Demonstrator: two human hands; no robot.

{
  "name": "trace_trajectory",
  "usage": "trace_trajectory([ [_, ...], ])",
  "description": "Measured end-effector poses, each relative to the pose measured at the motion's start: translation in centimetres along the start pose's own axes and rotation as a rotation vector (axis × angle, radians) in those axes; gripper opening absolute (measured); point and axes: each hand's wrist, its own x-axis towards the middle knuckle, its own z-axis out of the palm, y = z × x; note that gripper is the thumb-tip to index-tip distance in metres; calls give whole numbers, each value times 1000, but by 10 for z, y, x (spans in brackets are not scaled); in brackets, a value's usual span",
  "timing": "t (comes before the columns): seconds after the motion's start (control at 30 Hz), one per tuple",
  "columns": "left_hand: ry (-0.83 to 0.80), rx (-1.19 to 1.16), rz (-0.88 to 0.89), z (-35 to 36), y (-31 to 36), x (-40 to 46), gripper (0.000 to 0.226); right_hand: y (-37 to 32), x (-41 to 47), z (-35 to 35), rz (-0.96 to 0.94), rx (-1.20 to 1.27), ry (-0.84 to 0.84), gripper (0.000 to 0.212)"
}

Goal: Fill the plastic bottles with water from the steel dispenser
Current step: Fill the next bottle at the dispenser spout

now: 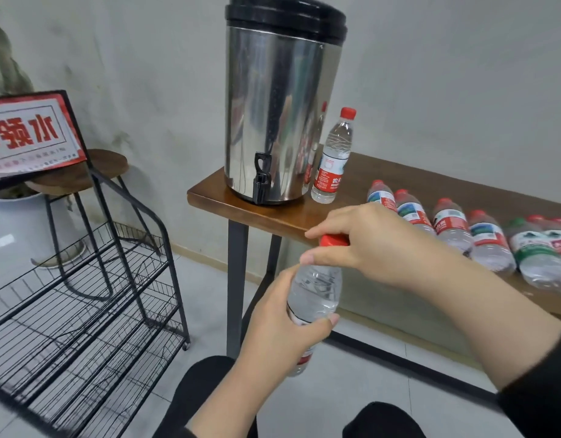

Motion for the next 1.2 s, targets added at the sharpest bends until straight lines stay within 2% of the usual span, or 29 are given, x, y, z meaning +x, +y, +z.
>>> trace_trajectory([
  [0.07, 14, -2, -3, 0, 2, -9, 61, -2, -12, 4, 24, 26, 1, 85],
  [0.1, 19, -10, -5, 0, 2, -13, 61, -3, -18, 7, 10, 70, -14, 81],
  [0.2, 28, -17, 7, -2, 3, -21, 62, -2, -33, 15, -26, 260, -53, 53],
  [0.27, 40, -13, 17, -2, 4, -25, 63, 1, -35, 20, 24, 331, 79, 42],
  [0.33, 38, -13, 14, 0, 5, -28, 62, -1, -33, 26, 126, 293, 228, 50],
  [0.4, 15, -22, 21, 3, 5, -30, 61, 0, -30, 29, 143, 217, 269, 64],
  [0.43, 6, -30, 21, 4, 5, -31, 60, 2, -30, 29, 94, 219, 261, 68],
  [0.47, 3, -38, 19, 4, 5, -32, 60, 6, -31, 28, 14, 238, 247, 67],
  [0.57, 15, -38, 22, 3, 7, -32, 60, 13, -31, 24, -165, 227, 183, 42],
  [0.63, 14, -41, 20, 3, 9, -32, 59, 13, -30, 22, -139, 246, 191, 38],
  [0.77, 14, -44, 0, 6, 11, -34, 57, 5, -25, 17, 17, 178, 250, 56],
  [0.93, -39, -64, -10, -4, 11, -29, 57, 3, -26, 7, -77, 256, 138, 42],
  [1.07, 29, 10, 23, 0, 14, -27, 57, 0, -16, 10, 83, 61, 240, 51],
  [1.13, 19, 11, 18, -1, 12, -25, 58, -1, -14, 10, 87, 23, 186, 54],
  [1.2, -39, -2, 2, -4, 11, -24, 58, -2, -16, 7, 19, 85, 119, 50],
])
